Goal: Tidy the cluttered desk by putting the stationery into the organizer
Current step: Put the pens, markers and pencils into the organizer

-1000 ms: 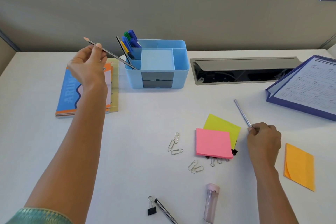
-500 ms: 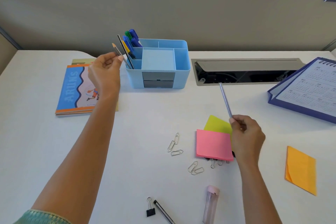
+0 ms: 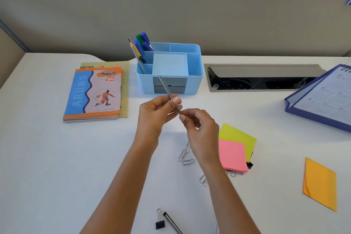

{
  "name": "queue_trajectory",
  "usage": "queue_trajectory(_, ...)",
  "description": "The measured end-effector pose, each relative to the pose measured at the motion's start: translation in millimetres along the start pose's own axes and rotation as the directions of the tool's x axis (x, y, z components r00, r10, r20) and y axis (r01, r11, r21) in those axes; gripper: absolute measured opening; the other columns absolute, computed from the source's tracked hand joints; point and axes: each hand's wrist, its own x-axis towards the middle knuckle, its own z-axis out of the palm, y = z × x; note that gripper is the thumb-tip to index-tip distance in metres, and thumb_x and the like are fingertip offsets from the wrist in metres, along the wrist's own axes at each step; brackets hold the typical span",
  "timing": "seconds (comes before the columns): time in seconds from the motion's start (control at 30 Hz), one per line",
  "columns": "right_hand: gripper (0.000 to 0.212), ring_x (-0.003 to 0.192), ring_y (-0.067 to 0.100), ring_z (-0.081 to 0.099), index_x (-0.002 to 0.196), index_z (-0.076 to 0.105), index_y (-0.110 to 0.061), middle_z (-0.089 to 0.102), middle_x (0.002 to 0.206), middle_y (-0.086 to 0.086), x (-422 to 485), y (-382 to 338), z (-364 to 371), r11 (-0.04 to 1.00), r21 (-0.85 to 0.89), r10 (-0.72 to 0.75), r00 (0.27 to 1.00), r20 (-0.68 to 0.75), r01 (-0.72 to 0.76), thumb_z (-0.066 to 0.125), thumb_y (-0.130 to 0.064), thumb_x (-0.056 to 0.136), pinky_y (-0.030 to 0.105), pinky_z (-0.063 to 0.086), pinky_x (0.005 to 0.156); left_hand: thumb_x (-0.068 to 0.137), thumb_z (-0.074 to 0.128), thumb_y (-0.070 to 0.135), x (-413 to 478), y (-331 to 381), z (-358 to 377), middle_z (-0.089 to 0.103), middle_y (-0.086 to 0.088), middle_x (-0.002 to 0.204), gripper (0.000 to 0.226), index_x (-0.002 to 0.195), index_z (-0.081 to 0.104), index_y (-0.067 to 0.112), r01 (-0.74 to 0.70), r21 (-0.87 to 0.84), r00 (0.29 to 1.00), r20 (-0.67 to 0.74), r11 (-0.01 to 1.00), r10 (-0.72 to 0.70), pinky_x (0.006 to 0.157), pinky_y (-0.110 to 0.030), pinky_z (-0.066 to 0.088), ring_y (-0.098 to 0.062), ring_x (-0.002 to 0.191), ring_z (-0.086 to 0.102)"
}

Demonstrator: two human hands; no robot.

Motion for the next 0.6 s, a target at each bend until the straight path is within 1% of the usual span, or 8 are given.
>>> queue_trajectory(0.07,0.007,0.082,0.006,0.063,0.094,0.070,-0.016,0.067,0.089,-0.003,0,-1,3,1.000,0.002,-0.004,1.000,0.021,0.004,0.068,-0.013,0.087,0.012,0.048,0.071,0.085,0.071,0.013,1,3,1,0.076,-0.008,0.088,0.016,0.101,0.073,0.010,0.000,0.028,1.000,-0.011,1.000,0.001,0.071,-0.022,0.057,-0.022,0.085,0.074)
queue_trajectory(0.17,0.009,0.082,0.007,0.063,0.095,0.071,-0.015,0.068,0.089,-0.003,-1,-1,6,1.000,0.004,-0.007,0.999,0.048,0.006,0.068,-0.012,0.087,0.014,0.049,0.071,0.085,0.071,0.014,7,9,-5,0.076,-0.009,0.086,0.018,0.101,0.072,0.006,-0.007,0.050,0.998,-0.055,0.999,0.010,0.072,-0.025,0.059,-0.021,0.081,0.074)
queue_trajectory(0.2,0.010,0.082,0.007,0.063,0.094,0.072,-0.014,0.068,0.089,-0.003,0,0,7,1.000,0.010,0.012,0.998,0.064,-0.012,0.068,-0.010,0.086,0.014,0.049,0.071,0.085,0.071,0.014,10,13,-8,0.075,-0.010,0.085,0.016,0.099,0.072,0.005,-0.022,0.041,0.996,-0.091,0.999,0.026,0.073,-0.026,0.059,-0.019,0.080,0.074)
queue_trajectory(0.27,0.013,0.078,0.007,0.063,0.092,0.072,-0.015,0.069,0.087,-0.003,-2,2,7,0.995,0.029,0.091,0.989,0.116,-0.095,0.065,-0.006,0.086,0.016,0.049,0.071,0.087,0.068,0.013,20,22,-18,0.073,-0.008,0.082,0.011,0.095,0.072,0.006,-0.069,0.012,0.981,-0.180,0.998,0.070,0.075,-0.027,0.059,-0.017,0.079,0.072)
queue_trajectory(0.33,0.018,0.072,0.006,0.062,0.087,0.072,-0.019,0.069,0.083,-0.005,-6,8,5,0.984,0.018,0.174,0.969,0.173,-0.179,0.062,-0.003,0.086,0.016,0.048,0.070,0.089,0.067,0.015,33,36,-31,0.073,-0.005,0.082,0.010,0.093,0.071,0.006,-0.133,-0.030,0.952,-0.283,0.991,0.119,0.078,-0.028,0.059,-0.015,0.082,0.072)
queue_trajectory(0.43,0.023,0.071,0.008,0.064,0.081,0.071,-0.023,0.070,0.082,-0.007,-16,19,1,0.968,-0.055,0.251,0.946,0.207,-0.244,0.061,-0.002,0.085,0.017,0.049,0.068,0.089,0.068,0.017,53,59,-50,0.073,-0.005,0.084,0.017,0.098,0.070,0.002,-0.274,-0.060,0.878,-0.423,0.960,0.224,0.078,-0.027,0.058,-0.013,0.082,0.072)
queue_trajectory(0.53,0.024,0.067,0.006,0.062,0.082,0.071,-0.022,0.069,0.080,-0.007,-29,26,0,0.956,-0.084,0.293,0.933,0.208,-0.281,0.060,-0.001,0.085,0.017,0.049,0.063,0.089,0.068,0.017,69,75,-59,0.070,-0.011,0.089,0.024,0.102,0.068,-0.002,-0.381,-0.034,0.810,-0.494,0.924,0.316,0.082,-0.031,0.058,-0.017,0.083,0.070)
queue_trajectory(0.6,0.026,0.064,0.006,0.061,0.081,0.071,-0.022,0.067,0.077,-0.007,-35,29,-1,0.953,-0.084,0.303,0.930,0.206,-0.292,0.058,0.000,0.085,0.023,0.052,0.063,0.089,0.068,0.017,77,80,-63,0.069,-0.012,0.087,0.020,0.098,0.069,-0.001,-0.422,-0.025,0.784,-0.512,0.906,0.351,0.084,-0.033,0.058,-0.019,0.083,0.069)
